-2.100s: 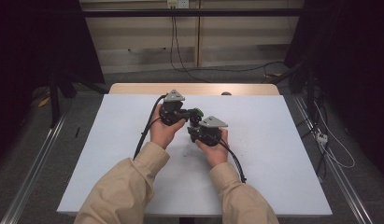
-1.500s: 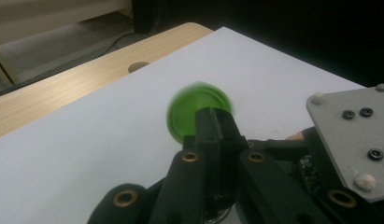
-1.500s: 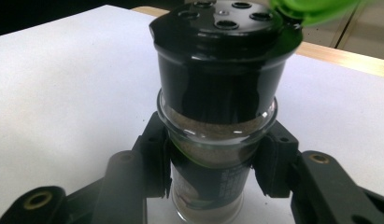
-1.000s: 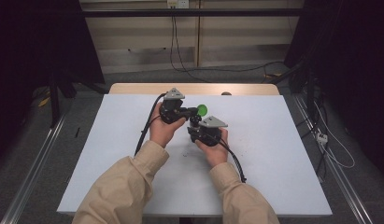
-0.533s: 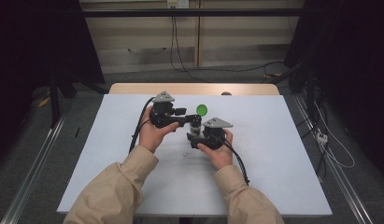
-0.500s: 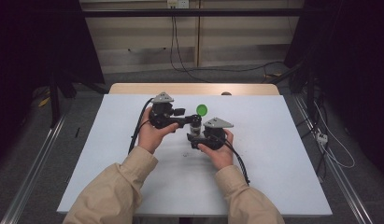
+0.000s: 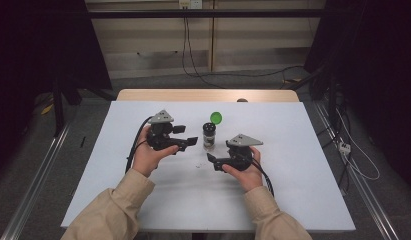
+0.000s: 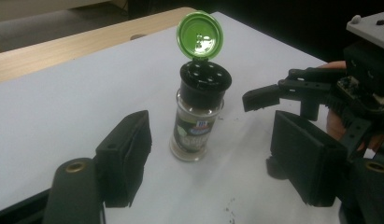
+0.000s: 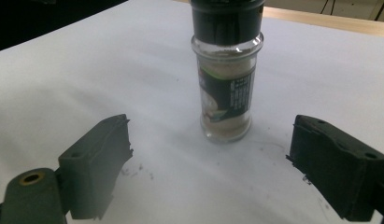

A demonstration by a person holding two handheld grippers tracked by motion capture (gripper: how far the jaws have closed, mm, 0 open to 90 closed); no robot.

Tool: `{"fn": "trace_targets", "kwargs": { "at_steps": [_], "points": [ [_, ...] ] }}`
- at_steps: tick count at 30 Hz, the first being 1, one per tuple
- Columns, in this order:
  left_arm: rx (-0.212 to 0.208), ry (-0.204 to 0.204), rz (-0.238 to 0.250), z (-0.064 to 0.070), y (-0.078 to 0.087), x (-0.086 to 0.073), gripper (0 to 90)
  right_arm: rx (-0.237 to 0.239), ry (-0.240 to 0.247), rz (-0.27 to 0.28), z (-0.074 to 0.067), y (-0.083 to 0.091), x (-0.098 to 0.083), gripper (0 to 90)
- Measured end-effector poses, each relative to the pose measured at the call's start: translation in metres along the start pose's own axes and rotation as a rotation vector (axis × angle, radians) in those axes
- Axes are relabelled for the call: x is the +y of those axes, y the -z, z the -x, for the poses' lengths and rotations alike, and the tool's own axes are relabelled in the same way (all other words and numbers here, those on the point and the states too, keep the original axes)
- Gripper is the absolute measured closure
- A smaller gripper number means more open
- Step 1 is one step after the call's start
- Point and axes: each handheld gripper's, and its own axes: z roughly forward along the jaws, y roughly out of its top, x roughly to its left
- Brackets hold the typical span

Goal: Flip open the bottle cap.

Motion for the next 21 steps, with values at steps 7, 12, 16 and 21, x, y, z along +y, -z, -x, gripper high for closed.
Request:
{"fn": "trace_targets", "kwargs": {
  "at_steps": [7,12,16,21],
  "points": [
    [-0.007,0.006,-0.006,-0.001,0.011,-0.021,23.2,0.021,0.012,0.000,0.003,0.019,-0.009,10.1],
    [-0.017,0.015,-0.013,0.000,0.016,-0.032,20.8,0.021,0.000,-0.003,0.007,0.030,-0.015,9.7],
    [-0.014,0.000,-0.012,0.002,0.021,-0.038,19.8,0.022,-0.008,0.002,0.010,0.037,-0.018,9.7],
    [-0.009,0.007,-0.022,0.002,0.027,-0.048,18.8,0.018,-0.015,0.011,0.012,0.046,-0.022,10.0]
  ]
}}
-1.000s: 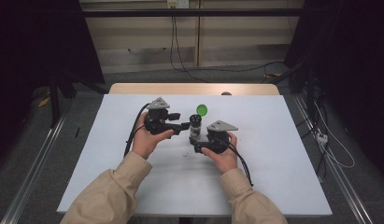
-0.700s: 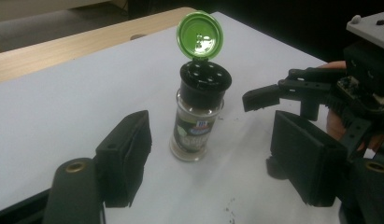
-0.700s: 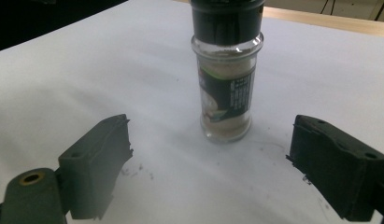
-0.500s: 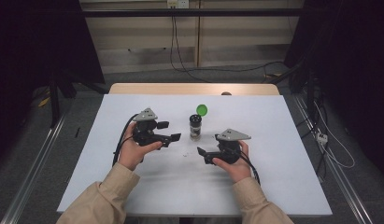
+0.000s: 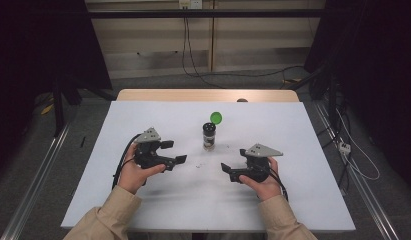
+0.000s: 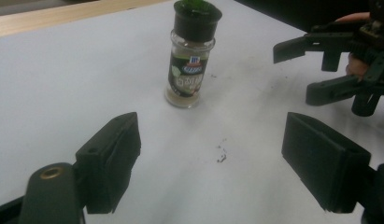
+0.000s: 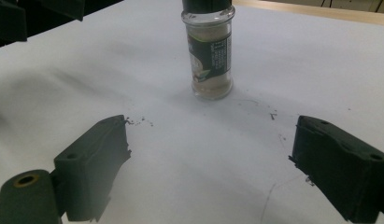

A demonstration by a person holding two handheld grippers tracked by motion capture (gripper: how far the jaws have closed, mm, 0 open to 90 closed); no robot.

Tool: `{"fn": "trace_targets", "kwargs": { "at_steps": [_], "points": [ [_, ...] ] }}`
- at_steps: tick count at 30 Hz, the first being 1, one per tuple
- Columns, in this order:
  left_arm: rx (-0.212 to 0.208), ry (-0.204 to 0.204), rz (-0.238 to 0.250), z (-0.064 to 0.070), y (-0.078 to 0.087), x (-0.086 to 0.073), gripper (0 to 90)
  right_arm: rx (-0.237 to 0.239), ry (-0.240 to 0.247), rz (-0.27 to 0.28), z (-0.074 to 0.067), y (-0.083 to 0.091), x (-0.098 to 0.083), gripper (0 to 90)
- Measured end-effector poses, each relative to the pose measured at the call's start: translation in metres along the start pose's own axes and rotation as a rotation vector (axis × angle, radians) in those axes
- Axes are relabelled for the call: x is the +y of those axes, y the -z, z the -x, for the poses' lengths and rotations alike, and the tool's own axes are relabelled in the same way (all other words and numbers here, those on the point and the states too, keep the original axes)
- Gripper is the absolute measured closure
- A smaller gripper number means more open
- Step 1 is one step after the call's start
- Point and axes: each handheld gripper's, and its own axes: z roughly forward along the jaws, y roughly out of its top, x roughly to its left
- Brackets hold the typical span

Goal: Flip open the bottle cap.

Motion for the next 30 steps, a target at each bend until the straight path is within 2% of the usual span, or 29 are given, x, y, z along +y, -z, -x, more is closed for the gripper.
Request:
{"fn": "trace_targets", "kwargs": {
  "at_steps": [3,6,8,10,14,25,30],
  "points": [
    [0.000,0.006,0.015,-0.001,0.004,-0.006,18.1,-0.003,0.001,-0.002,0.001,0.005,-0.001,9.9],
    [0.009,0.001,0.012,-0.001,0.008,-0.010,18.0,-0.002,-0.023,0.013,0.004,0.011,-0.003,9.9],
    [0.003,0.009,0.006,-0.001,0.010,-0.012,17.6,-0.008,-0.022,0.014,0.005,0.014,-0.005,10.0],
    [0.011,-0.004,-0.003,-0.002,0.012,-0.015,17.4,-0.008,-0.020,0.013,0.007,0.016,-0.006,10.0],
    [0.013,-0.002,-0.002,-0.003,0.017,-0.022,17.4,-0.015,-0.020,0.019,0.009,0.023,-0.009,10.0],
    [0.020,0.033,-0.005,-0.011,0.033,-0.040,17.1,-0.027,-0.018,0.023,0.014,0.040,-0.016,10.1],
    [0.026,0.028,-0.007,-0.011,0.039,-0.044,16.7,-0.030,-0.013,0.016,0.015,0.044,-0.018,10.2]
  ]
}}
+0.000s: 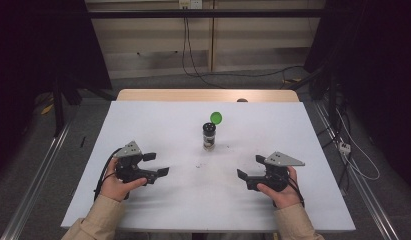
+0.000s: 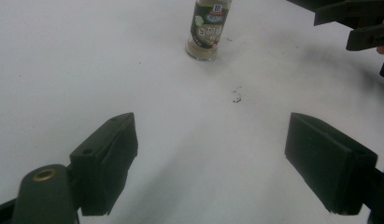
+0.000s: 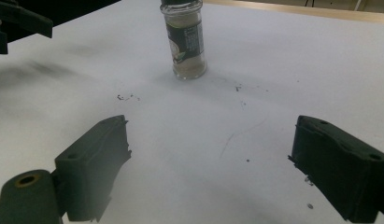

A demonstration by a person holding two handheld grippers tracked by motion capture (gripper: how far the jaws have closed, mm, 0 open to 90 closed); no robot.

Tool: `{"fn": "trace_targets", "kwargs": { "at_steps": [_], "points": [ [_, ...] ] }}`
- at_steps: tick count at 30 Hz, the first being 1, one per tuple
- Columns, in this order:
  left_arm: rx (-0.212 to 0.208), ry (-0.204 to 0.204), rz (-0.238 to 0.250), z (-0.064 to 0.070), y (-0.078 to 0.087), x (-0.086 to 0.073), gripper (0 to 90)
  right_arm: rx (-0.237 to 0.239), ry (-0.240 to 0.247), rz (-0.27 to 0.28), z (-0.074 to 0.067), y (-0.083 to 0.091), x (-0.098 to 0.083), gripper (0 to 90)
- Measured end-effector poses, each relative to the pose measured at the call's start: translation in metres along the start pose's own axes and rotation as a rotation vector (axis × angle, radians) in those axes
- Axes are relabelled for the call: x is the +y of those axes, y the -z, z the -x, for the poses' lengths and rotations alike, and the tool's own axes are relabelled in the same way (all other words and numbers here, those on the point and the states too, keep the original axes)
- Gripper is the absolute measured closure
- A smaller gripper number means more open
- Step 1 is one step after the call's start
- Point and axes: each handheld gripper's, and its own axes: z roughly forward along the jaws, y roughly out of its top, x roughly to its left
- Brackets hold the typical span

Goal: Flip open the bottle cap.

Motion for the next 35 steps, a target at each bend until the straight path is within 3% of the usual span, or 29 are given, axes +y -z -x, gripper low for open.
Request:
{"fn": "trace_targets", "kwargs": {
  "at_steps": [24,35],
  "points": [
    [0.041,-0.004,-0.007,-0.003,0.020,-0.016,15.5,-0.028,0.000,-0.004,0.013,0.025,-0.013,10.8],
    [0.052,-0.003,-0.010,-0.005,0.023,-0.020,13.5,-0.042,0.012,-0.017,0.014,0.024,-0.014,10.6]
  ]
}}
